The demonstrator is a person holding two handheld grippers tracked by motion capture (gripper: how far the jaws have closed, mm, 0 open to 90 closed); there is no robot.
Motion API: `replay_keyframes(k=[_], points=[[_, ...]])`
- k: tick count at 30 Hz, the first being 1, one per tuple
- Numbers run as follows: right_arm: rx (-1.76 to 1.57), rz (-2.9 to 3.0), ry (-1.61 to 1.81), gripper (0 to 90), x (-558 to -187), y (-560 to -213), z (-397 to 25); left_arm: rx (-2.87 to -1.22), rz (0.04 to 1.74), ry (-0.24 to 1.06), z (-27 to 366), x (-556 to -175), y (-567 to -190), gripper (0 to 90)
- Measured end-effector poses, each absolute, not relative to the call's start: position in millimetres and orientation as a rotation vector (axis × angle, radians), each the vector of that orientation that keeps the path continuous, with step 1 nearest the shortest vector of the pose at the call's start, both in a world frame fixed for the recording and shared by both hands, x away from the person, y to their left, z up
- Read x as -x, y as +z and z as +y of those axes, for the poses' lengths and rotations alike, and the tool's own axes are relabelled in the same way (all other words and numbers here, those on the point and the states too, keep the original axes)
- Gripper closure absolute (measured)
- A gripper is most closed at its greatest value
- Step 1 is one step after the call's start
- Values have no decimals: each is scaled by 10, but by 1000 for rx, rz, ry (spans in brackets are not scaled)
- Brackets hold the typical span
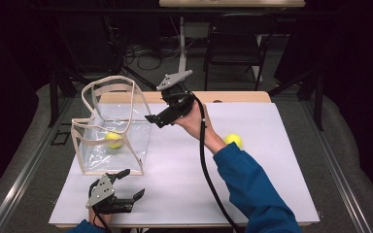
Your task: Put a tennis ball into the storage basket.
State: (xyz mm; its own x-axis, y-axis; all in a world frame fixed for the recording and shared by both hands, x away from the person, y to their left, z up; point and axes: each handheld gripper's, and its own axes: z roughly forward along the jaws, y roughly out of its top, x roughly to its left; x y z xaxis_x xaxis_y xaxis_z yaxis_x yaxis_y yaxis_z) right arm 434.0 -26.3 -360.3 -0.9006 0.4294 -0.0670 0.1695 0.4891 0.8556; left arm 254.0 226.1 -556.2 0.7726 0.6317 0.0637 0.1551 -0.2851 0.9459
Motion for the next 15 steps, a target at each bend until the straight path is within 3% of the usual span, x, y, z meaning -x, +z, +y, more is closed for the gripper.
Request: replay_keyframes(k=[15], points=[[-557, 2460, 1345, 0, -4258, -3779, -629, -1833, 607, 523, 2254, -2542, -5563, 158]])
